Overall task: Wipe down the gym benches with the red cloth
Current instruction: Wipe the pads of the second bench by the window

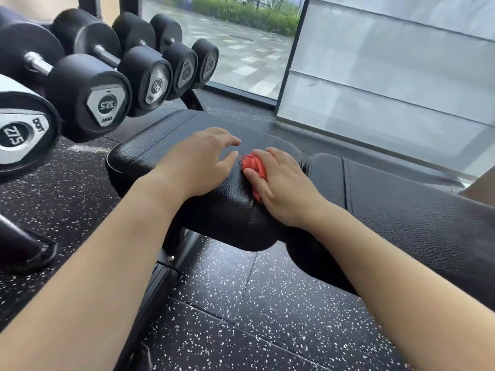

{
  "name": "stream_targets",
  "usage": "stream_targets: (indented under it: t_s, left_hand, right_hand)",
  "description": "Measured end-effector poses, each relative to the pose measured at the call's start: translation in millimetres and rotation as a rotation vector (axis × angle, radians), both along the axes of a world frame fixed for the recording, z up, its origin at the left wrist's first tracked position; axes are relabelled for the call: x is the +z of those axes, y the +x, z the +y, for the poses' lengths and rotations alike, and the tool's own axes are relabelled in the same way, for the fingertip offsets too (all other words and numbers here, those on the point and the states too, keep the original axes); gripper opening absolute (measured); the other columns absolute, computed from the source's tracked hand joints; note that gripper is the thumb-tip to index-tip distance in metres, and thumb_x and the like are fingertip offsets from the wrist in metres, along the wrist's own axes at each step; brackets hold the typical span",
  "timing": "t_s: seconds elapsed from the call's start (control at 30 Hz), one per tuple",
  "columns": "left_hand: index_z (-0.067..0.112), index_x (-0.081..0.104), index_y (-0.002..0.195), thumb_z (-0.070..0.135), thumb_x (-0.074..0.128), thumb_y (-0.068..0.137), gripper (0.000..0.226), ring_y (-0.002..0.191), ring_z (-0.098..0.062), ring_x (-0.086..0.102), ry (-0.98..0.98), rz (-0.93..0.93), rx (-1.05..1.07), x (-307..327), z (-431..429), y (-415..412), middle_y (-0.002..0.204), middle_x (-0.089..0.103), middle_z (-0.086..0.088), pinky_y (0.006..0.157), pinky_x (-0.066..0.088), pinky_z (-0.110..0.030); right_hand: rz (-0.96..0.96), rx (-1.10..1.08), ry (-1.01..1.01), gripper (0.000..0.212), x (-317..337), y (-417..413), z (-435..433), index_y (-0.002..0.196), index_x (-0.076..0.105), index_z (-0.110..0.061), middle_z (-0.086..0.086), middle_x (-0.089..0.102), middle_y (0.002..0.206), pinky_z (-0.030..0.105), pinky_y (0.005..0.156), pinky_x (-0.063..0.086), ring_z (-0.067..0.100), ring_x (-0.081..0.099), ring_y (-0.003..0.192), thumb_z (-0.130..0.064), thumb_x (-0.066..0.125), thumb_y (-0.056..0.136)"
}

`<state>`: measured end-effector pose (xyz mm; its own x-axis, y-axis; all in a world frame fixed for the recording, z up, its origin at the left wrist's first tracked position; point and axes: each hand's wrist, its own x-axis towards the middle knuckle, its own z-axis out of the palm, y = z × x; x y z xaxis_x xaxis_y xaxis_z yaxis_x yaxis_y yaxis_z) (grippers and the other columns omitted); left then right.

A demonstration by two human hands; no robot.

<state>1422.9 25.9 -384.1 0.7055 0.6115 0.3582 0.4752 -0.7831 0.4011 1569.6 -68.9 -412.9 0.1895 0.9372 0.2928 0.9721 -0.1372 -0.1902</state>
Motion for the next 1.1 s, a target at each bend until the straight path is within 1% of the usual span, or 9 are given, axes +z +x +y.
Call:
stream_targets:
  t_s: [0.1,0.23,0.4,0.53,0.67,0.8,0.87,1.0,1.1]
  left_hand:
    - [0.018,0.056,0.128,0.027,0.047,0.095,0.035,0.127,-0.015,0.044,-0.005,0.019,0.003,0,-1,-1,0.136,0.050,0.004,0.107,0.031,-0.028]
    - [0.019,0.055,0.129,0.027,0.048,0.095,0.036,0.128,-0.016,0.044,-0.024,0.031,0.013,3,-2,-4,0.137,0.049,0.005,0.107,0.032,-0.030]
    - [0.020,0.055,0.130,0.029,0.047,0.095,0.036,0.127,-0.014,0.044,-0.027,0.059,0.021,5,-5,-8,0.137,0.048,0.006,0.106,0.032,-0.029]
    - [0.021,0.053,0.131,0.029,0.045,0.096,0.037,0.128,-0.013,0.042,-0.025,0.073,0.012,8,-6,-10,0.138,0.047,0.007,0.106,0.030,-0.027]
    - [0.022,0.053,0.131,0.030,0.046,0.096,0.037,0.128,-0.013,0.042,-0.028,0.068,0.008,8,-8,-6,0.139,0.046,0.008,0.106,0.030,-0.028]
    - [0.024,0.053,0.131,0.031,0.046,0.095,0.037,0.129,-0.011,0.041,-0.029,0.086,-0.026,5,-11,0,0.140,0.045,0.010,0.105,0.031,-0.028]
    - [0.026,0.052,0.132,0.033,0.045,0.096,0.037,0.128,-0.010,0.041,-0.034,0.096,-0.039,3,-14,4,0.140,0.043,0.012,0.105,0.032,-0.028]
    - [0.024,0.052,0.131,0.032,0.047,0.095,0.037,0.127,-0.011,0.043,-0.019,0.088,-0.082,3,-24,14,0.139,0.045,0.011,0.104,0.029,-0.024]
    - [0.024,0.054,0.130,0.032,0.049,0.094,0.037,0.127,-0.012,0.043,-0.006,0.077,-0.116,1,-35,23,0.137,0.048,0.011,0.106,0.031,-0.027]
  right_hand:
    - [0.052,-0.052,-0.012,0.051,0,34,31,0.135,0.040,-0.014,0.013,0.045,0.133,0.041,0.110,0.025,0.032,0.035,0.128,-0.047,0.035,0.096]
    - [0.103,-0.163,-0.031,0.041,5,72,61,0.117,0.050,-0.018,0.015,0.055,0.116,0.040,0.101,0.034,0.035,0.046,0.115,-0.048,0.035,0.095]
    - [0.126,-0.239,-0.130,0.044,11,78,63,0.126,0.044,-0.019,0.018,0.047,0.127,0.041,0.101,0.034,0.037,0.043,0.119,-0.049,0.035,0.096]
    - [0.023,-0.096,-0.115,0.046,16,60,21,0.131,0.044,-0.021,0.013,0.050,0.130,0.041,0.099,0.037,0.035,0.047,0.118,-0.048,0.040,0.094]
    - [0.014,0.141,-0.115,0.052,21,28,-45,0.136,0.042,-0.024,0.001,0.049,0.134,0.035,0.107,0.032,0.023,0.045,0.123,-0.048,0.043,0.091]
    - [-0.077,0.145,-0.057,0.054,38,37,-89,0.135,0.046,-0.023,-0.002,0.049,0.136,0.012,0.104,0.017,0.015,0.042,0.124,-0.047,0.042,0.087]
    - [-0.090,0.071,-0.016,0.056,41,58,-96,0.136,0.045,-0.024,-0.001,0.047,0.138,0.014,0.105,0.016,0.017,0.040,0.128,-0.050,0.041,0.087]
    - [-0.035,-0.013,-0.098,0.062,22,75,-99,0.141,0.038,-0.028,0.001,0.038,0.146,0.017,0.109,0.011,0.016,0.029,0.136,-0.055,0.035,0.085]
    - [-0.022,-0.054,-0.065,0.058,20,72,-96,0.139,0.041,-0.026,0.002,0.042,0.142,0.018,0.108,0.014,0.018,0.033,0.133,-0.053,0.041,0.088]
